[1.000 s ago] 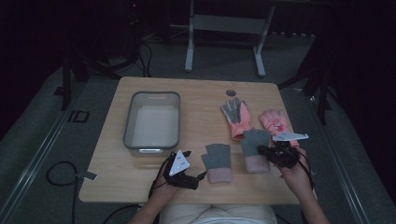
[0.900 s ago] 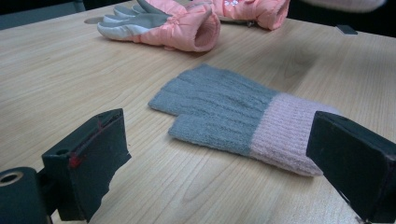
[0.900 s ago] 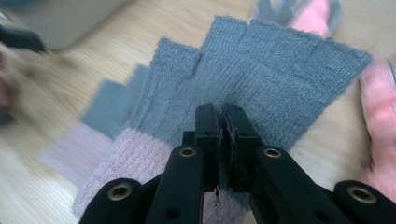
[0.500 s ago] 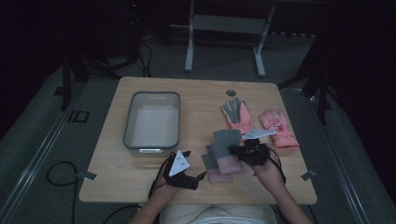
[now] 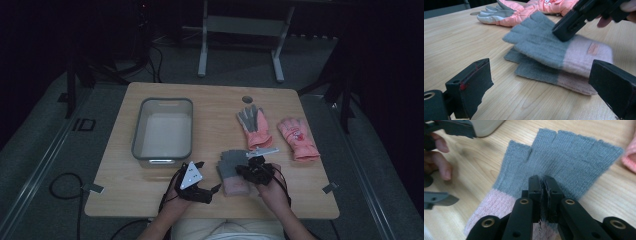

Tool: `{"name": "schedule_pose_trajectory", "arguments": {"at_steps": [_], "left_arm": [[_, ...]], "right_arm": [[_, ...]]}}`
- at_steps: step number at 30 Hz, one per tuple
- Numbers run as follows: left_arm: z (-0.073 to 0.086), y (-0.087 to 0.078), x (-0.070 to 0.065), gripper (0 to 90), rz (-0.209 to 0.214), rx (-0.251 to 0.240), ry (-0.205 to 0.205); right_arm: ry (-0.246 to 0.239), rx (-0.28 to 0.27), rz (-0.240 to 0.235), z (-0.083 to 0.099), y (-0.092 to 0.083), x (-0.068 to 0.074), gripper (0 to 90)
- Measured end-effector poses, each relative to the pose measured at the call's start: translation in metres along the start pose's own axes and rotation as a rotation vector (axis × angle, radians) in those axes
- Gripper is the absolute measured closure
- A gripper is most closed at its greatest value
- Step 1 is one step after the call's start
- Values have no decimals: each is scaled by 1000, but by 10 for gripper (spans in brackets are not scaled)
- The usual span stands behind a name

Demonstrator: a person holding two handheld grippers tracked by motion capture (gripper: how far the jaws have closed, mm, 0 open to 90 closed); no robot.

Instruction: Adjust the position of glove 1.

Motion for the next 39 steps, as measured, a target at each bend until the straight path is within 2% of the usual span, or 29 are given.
{"name": "schedule_pose_trajectory", "arguments": {"at_steps": [2, 7, 13, 17, 22, 23, 24, 25, 29, 30, 31, 32, 33, 34, 35, 39], "left_arm": [[0, 0, 0, 41, 2, 0, 0], [0, 0, 0, 40, 7, 5, 0], [0, 0, 0, 40, 10, 6, 2], [0, 3, 1, 41, -28, 27, -8], [-1, 1, 2, 40, -8, -5, -18], [-3, 0, -2, 40, -13, -25, 3], [-4, 0, -3, 33, -14, -21, 15], [-6, 0, -7, 34, -9, -25, 32], [-19, 3, -29, 75, 32, -5, 106], [-20, 4, -33, 76, 46, -9, 109], [-22, 6, -39, 76, 66, 12, 105], [-25, 9, -44, 77, 63, 58, 114], [-26, 11, -45, 77, 45, 74, 119], [-27, 14, -47, 80, 51, 85, 122], [-28, 16, -49, 93, 102, 89, 136], [-28, 24, -50, 79, 168, 114, 173]], "right_arm": [[19, 2, -1, 2, 4, -1, 851], [13, 26, -1, 7, 14, 1, 847], [26, 23, 22, 9, 19, -1, 837], [38, 35, 8, 11, 23, -3, 823], [35, 24, -3, 10, 19, -3, 783], [31, 18, -4, 8, 15, -4, 777], [36, -18, -4, 2, 2, -8, 765], [32, -26, 4, 0, -2, -11, 751], [61, -58, 17, -9, -17, -28, 696], [66, -61, 26, -10, -19, -33, 685], [73, -63, 27, -11, -19, -35, 680], [83, -68, 33, -11, -20, -38, 673], [94, -71, 35, -12, -19, -42, 667], [99, -71, 35, -12, -19, -44, 657], [106, -72, 36, -12, -17, -46, 648], [135, -56, 24, -11, -8, -53, 610]]}}
Point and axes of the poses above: each handheld gripper's, and its own axes: y roughly forward along the jaws, z roughly out of its underside, x roughly to its left, the point moved 4 cm from there along y, roughly forward along the jaws, and after that the axes turned 2 degrees about -y, right-handed, at the moved point
